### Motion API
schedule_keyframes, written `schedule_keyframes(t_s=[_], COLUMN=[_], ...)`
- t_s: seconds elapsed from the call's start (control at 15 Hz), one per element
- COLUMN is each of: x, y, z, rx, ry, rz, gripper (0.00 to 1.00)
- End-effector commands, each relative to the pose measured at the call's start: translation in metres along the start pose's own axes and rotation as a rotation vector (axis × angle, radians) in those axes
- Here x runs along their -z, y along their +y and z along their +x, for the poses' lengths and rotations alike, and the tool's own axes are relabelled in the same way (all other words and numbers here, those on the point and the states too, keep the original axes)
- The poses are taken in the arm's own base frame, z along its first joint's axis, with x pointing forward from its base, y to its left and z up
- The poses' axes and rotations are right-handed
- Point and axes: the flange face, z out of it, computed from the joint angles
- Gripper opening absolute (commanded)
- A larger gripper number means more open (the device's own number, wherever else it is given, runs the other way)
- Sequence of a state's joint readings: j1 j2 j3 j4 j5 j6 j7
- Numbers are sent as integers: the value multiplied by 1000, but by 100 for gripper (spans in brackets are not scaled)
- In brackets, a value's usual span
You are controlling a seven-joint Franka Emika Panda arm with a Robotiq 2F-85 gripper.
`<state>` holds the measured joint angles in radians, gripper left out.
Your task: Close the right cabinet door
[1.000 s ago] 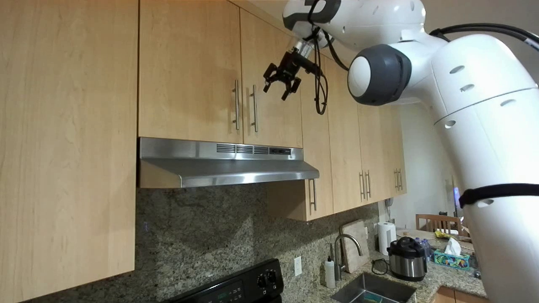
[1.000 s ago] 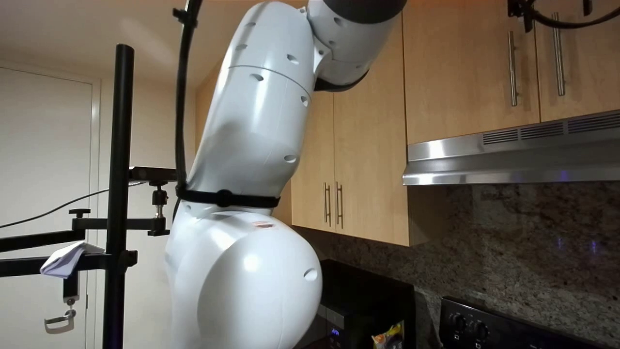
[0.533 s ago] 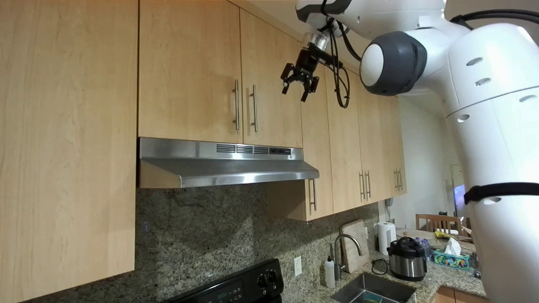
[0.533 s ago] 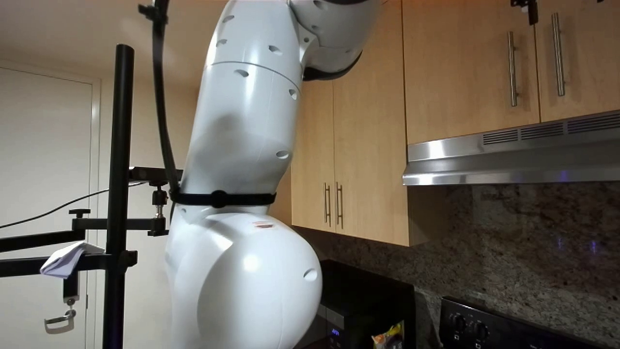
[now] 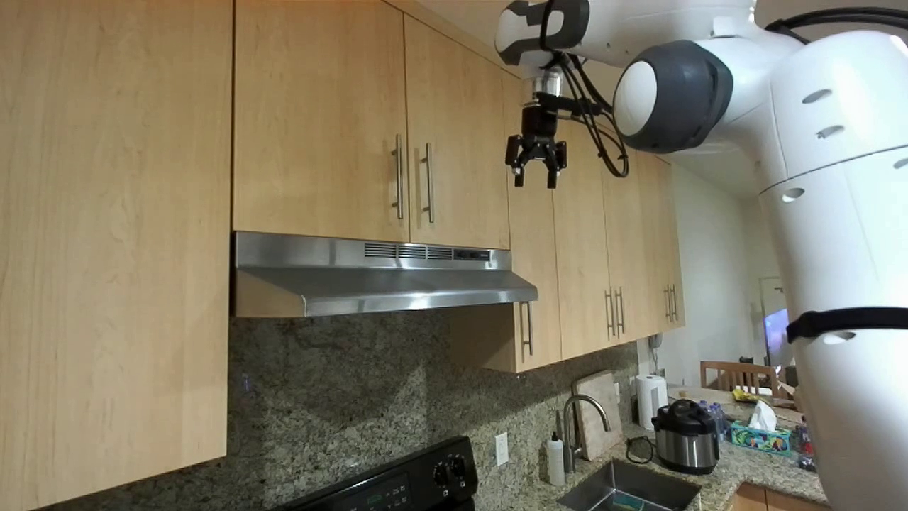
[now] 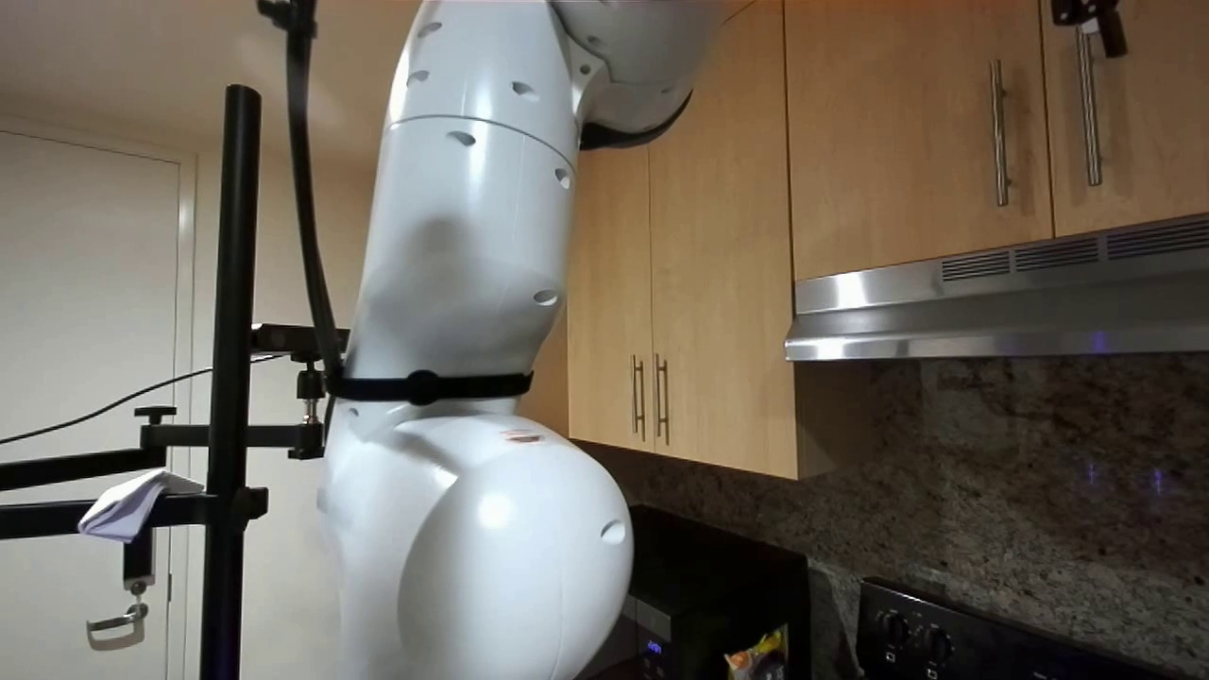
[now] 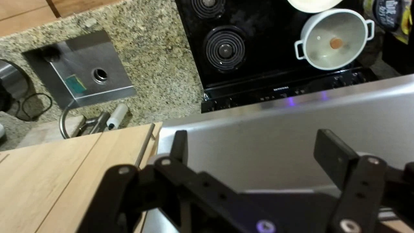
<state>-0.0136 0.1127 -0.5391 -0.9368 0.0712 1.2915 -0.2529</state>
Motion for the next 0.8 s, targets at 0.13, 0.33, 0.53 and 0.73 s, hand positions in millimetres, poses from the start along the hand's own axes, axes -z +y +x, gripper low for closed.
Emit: schedule_keyframes(t_s=[0.13, 0.33, 0.53, 0.73], x=[-18, -20, -20, -22], y=[-1, -2, -2, 4], z=[-2, -1, -1, -3], rx=[15, 17, 16, -2], ry=[-86, -94, -93, -92], rz=[-67, -70, -70, -52], gripper=[100, 100, 100, 100])
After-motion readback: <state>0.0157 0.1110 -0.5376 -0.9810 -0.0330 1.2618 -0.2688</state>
